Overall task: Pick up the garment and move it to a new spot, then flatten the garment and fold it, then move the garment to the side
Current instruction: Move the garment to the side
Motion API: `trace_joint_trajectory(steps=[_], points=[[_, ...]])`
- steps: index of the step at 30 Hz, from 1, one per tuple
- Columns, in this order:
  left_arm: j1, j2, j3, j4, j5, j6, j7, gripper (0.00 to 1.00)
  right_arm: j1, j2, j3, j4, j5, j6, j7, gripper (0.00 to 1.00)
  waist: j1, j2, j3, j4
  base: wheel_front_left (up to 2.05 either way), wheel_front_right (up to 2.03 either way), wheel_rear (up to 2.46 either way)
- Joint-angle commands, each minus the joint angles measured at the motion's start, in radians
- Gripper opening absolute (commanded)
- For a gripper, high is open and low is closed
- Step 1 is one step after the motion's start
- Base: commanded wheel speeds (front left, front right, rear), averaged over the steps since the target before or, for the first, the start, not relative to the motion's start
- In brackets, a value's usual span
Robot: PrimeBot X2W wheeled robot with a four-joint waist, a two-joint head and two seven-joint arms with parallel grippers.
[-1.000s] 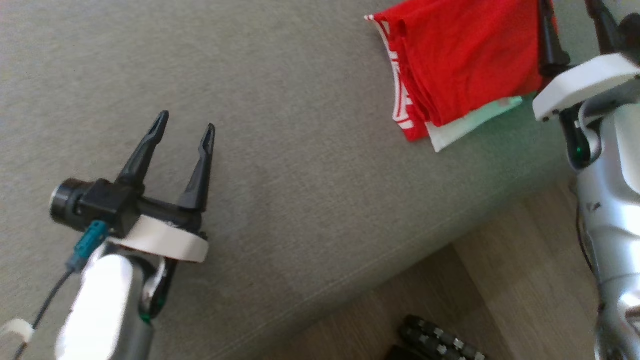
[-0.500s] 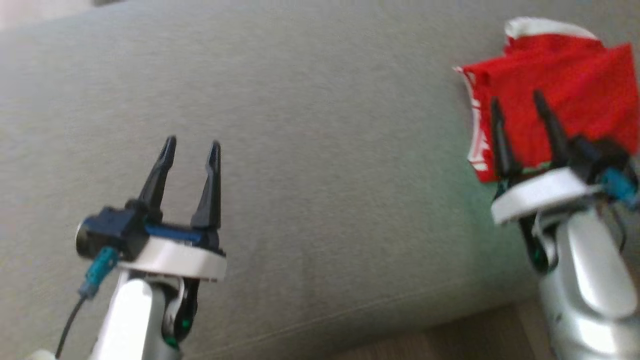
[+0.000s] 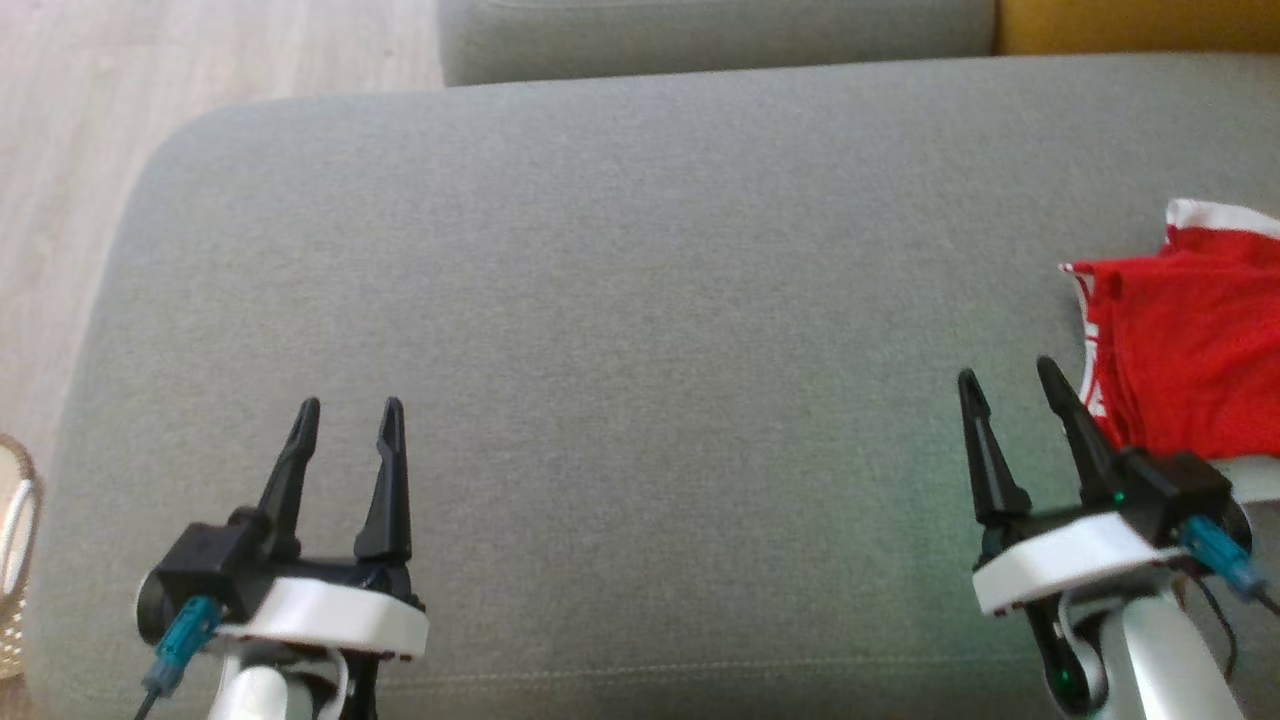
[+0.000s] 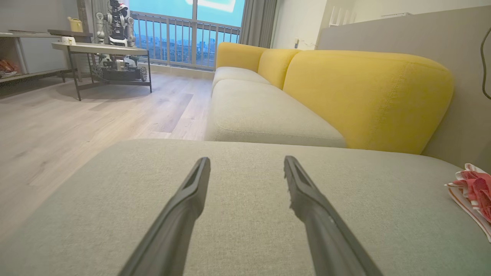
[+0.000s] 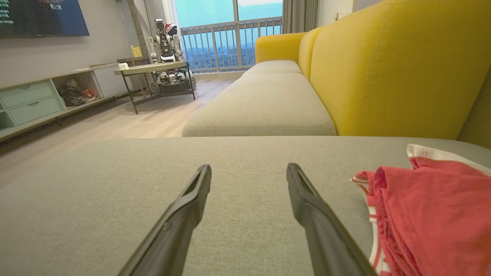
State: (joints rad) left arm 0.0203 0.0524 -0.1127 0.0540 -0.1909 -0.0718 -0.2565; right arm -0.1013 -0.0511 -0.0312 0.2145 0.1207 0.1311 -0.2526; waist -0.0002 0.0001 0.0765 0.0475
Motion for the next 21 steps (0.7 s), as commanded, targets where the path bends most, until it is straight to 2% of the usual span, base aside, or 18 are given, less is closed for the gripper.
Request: trace_joint_trajectory(steps=[1, 14, 21], points=[[-0.020, -0.002, 0.035, -0.023, -0.012, -0.008, -0.005, 1.00, 0.002, 0.000, 0.015, -0.044, 0.025, 0.000, -0.009, 1.00, 0.0002, -0.0001, -0.021, 0.023, 0.00, 0.00, 0.00], [-0.005, -0.002, 0.055, -0.016, -0.059, -0.026, -0.005, 1.00, 0.022, 0.001, 0.031, -0.076, 0.039, 0.000, -0.009, 1.00, 0.0002, -0.0001, -0.024, 0.015, 0.00, 0.00, 0.00], [0.003, -0.002, 0.052, 0.003, -0.076, -0.022, -0.005, 1.00, 0.024, 0.001, 0.031, -0.079, 0.039, 0.000, -0.009, 1.00, 0.0002, -0.0001, -0.025, 0.006, 0.00, 0.00, 0.00]])
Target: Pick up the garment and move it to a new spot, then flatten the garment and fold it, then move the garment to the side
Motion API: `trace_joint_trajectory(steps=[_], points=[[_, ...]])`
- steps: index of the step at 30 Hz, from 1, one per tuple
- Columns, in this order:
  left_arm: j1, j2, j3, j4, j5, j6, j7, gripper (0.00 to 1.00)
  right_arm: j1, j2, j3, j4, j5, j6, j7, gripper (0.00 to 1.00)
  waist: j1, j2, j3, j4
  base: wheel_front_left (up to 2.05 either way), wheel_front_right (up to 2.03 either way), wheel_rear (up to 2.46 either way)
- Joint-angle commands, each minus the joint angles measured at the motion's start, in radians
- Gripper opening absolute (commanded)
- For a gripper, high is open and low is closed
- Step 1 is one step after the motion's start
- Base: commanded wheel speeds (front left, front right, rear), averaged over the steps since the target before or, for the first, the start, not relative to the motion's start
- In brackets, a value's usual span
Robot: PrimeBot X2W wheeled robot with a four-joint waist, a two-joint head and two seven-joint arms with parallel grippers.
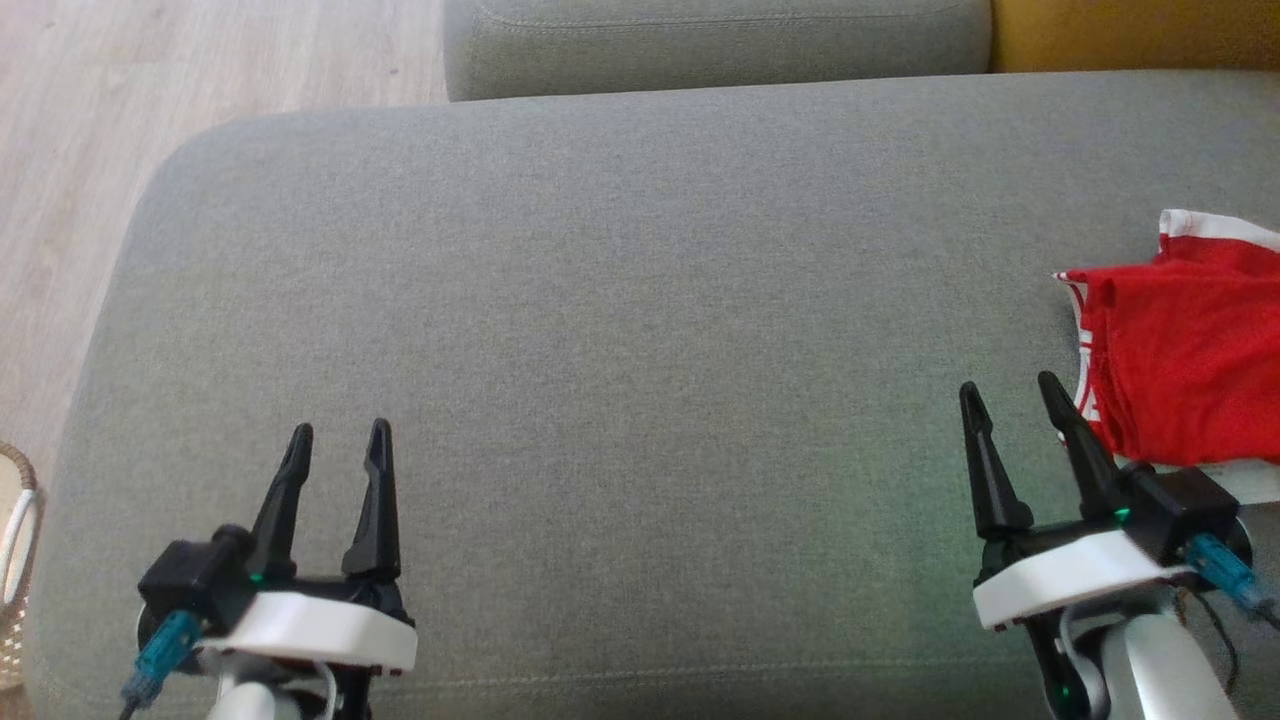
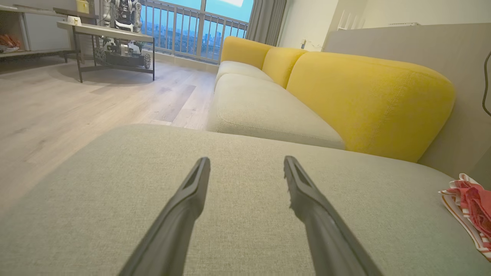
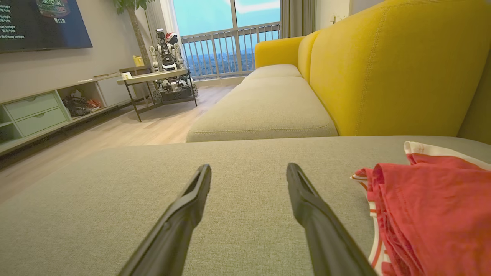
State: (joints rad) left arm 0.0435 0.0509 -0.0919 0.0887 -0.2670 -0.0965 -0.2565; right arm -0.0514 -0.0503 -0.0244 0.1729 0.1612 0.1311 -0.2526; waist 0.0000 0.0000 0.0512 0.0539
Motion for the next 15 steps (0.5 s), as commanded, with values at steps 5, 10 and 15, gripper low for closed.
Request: trace_joint_trajectory(steps=[5, 10, 15], points=[[-0.023, -0.001, 0.036, -0.018, -0.022, 0.006, -0.005, 1.00, -0.023, 0.000, 0.025, -0.040, -0.003, 0.000, -0.009, 1.00, 0.0000, 0.0000, 0.000, -0.003, 0.00, 0.00, 0.00], [0.000, 0.000, 0.008, 0.020, -0.044, 0.000, 0.000, 0.00, 0.000, 0.000, 0.001, 0.002, -0.001, 0.000, 0.000, 0.00, 0.0000, 0.0000, 0.001, -0.001, 0.00, 0.00, 0.00], [0.020, -0.002, 0.006, 0.084, -0.059, -0.001, 0.004, 0.00, 0.017, 0.001, 0.002, 0.066, 0.015, 0.000, 0.005, 0.00, 0.0000, 0.0000, 0.000, -0.002, 0.00, 0.00, 0.00]])
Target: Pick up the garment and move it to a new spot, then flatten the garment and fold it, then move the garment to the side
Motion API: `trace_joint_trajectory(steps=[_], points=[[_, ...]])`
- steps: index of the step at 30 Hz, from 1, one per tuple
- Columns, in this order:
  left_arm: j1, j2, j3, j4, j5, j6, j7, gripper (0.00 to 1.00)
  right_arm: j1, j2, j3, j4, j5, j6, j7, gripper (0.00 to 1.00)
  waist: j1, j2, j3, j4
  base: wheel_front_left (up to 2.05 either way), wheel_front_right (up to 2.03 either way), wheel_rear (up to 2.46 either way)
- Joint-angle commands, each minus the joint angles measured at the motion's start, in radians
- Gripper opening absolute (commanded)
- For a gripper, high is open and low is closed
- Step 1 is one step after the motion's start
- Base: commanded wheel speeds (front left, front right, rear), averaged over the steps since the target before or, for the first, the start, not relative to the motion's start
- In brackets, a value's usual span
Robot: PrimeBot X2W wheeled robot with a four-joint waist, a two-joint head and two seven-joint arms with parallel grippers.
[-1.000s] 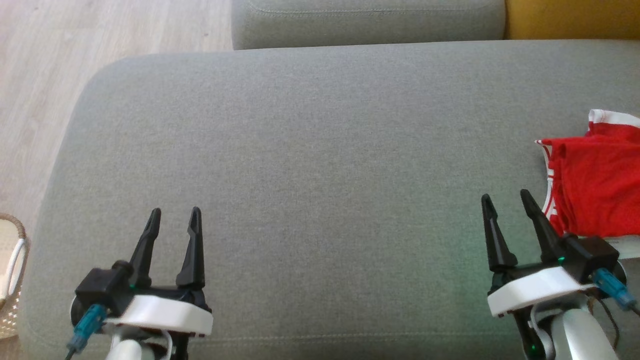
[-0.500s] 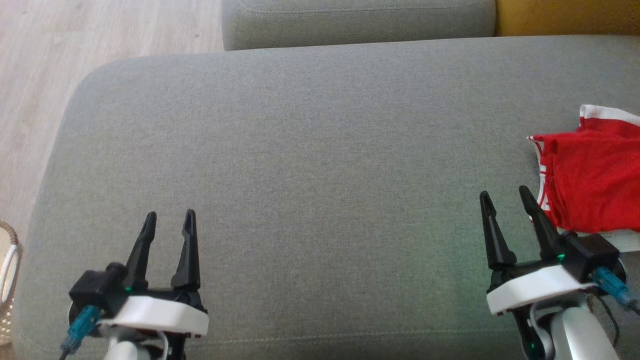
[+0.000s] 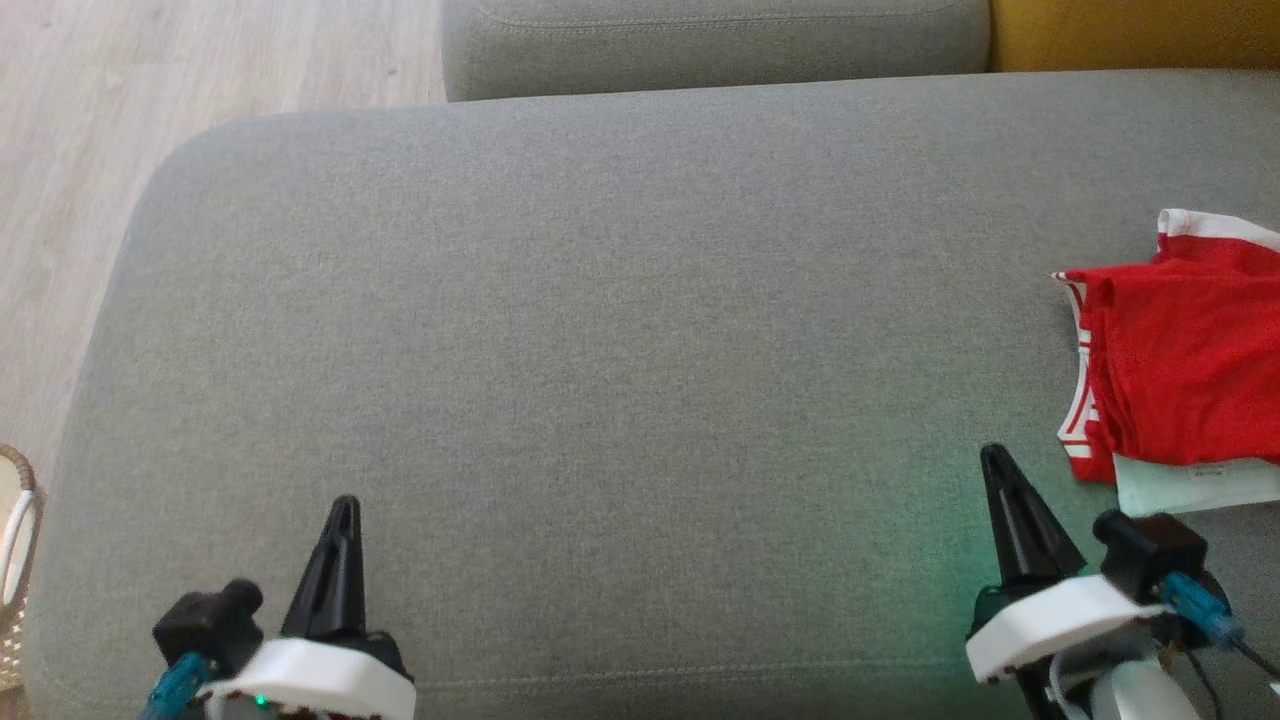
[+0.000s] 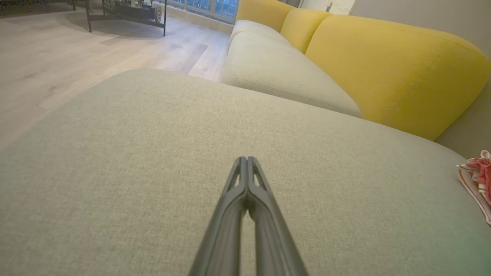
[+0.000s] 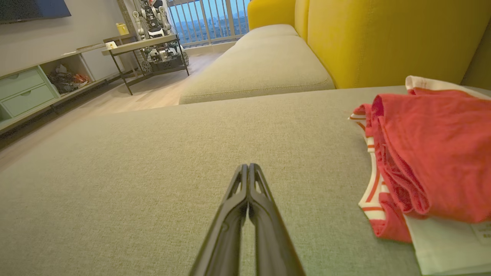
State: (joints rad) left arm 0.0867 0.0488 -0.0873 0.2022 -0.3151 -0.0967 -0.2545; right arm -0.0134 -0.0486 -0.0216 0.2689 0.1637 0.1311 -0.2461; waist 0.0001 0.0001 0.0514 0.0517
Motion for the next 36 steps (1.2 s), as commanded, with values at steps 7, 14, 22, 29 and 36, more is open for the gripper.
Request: trace_joint_trajectory(steps=[7, 14, 22, 29, 36], points=[[-0.033, 0.004, 0.009, -0.025, -0.088, -0.002, 0.020, 0.00, -0.025, -0.003, -0.004, -0.029, 0.097, 0.000, 0.018, 0.00, 0.0000, -0.0001, -0.003, -0.003, 0.00, 0.00, 0.00], [-0.043, 0.006, 0.017, -0.019, -0.163, -0.004, 0.038, 0.00, -0.029, -0.004, -0.007, -0.029, 0.179, 0.000, 0.036, 0.00, 0.0000, -0.0001, -0.006, -0.006, 0.00, 0.00, 0.00], [-0.054, 0.009, 0.026, -0.014, -0.249, -0.006, 0.059, 0.00, -0.034, -0.005, -0.011, -0.029, 0.273, 0.000, 0.058, 0.00, 0.0000, -0.0001, -0.009, -0.009, 0.00, 0.00, 0.00], [-0.062, 0.010, 0.034, -0.011, -0.313, -0.008, 0.075, 0.00, -0.038, -0.006, -0.015, -0.028, 0.343, 0.000, 0.075, 0.00, 0.0000, -0.0001, -0.011, -0.012, 0.00, 0.00, 0.00], [-0.073, 0.012, 0.044, -0.007, -0.398, -0.010, 0.097, 0.00, -0.042, -0.007, -0.019, -0.028, 0.437, 0.000, 0.097, 0.00, 0.0000, -0.0001, -0.014, -0.015, 0.00, 0.00, 0.00]])
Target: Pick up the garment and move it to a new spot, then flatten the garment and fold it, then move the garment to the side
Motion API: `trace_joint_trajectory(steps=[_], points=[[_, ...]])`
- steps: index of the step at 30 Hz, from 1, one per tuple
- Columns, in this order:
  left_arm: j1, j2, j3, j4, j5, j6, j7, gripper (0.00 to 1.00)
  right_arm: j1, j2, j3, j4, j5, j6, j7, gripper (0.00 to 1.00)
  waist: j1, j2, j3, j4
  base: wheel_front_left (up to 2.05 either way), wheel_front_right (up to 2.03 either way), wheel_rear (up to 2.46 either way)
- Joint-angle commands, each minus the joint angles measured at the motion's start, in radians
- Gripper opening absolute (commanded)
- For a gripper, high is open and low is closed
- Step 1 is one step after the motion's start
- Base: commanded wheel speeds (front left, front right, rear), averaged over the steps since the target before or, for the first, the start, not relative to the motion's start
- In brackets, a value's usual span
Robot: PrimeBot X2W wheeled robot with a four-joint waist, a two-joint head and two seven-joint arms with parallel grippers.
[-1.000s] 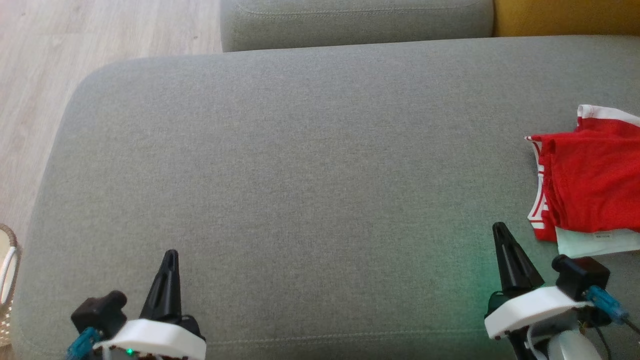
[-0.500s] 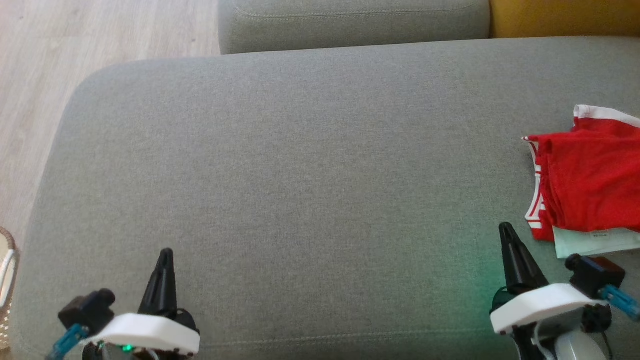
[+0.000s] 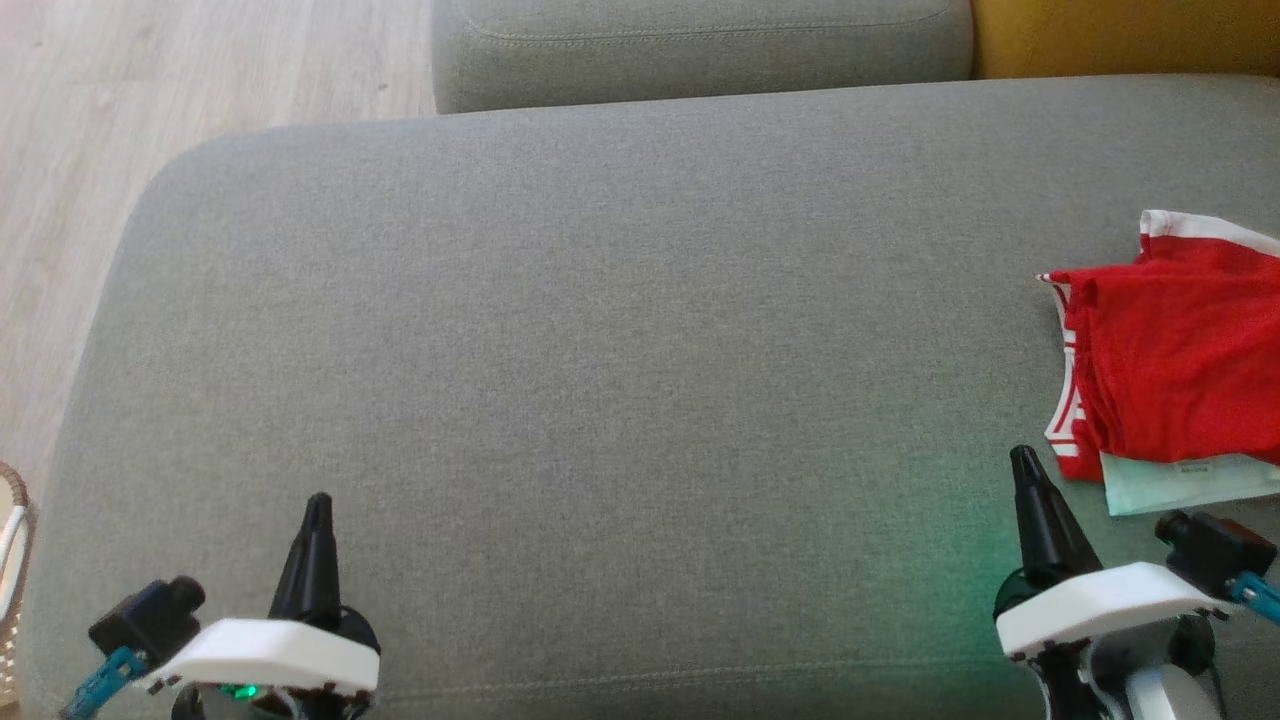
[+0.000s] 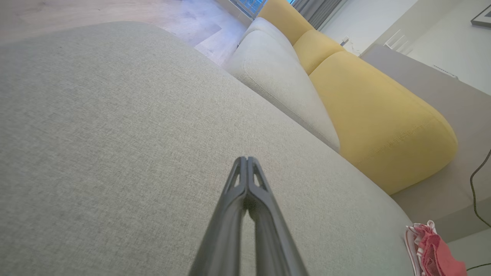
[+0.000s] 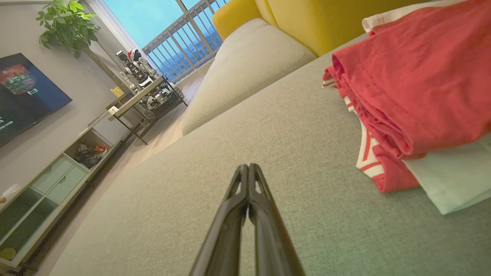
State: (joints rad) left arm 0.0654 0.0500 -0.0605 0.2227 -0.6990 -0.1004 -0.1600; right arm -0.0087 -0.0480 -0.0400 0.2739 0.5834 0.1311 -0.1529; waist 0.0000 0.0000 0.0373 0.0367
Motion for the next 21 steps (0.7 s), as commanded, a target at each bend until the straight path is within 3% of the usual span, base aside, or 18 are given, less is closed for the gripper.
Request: trace_joint_trajectory(steps=[1, 21], points=[[-0.053, 0.011, 0.019, -0.027, -0.024, -0.007, 0.005, 0.00, -0.047, -0.008, -0.002, -0.033, 0.029, 0.000, 0.007, 0.00, 0.0000, 0.0000, 0.000, -0.001, 0.00, 0.00, 0.00], [-0.080, 0.014, 0.048, -0.016, -0.235, -0.012, 0.061, 0.00, -0.059, -0.009, -0.015, -0.032, 0.262, 0.000, 0.064, 0.00, 0.0000, 0.0000, -0.008, -0.009, 0.00, 0.00, 0.00]])
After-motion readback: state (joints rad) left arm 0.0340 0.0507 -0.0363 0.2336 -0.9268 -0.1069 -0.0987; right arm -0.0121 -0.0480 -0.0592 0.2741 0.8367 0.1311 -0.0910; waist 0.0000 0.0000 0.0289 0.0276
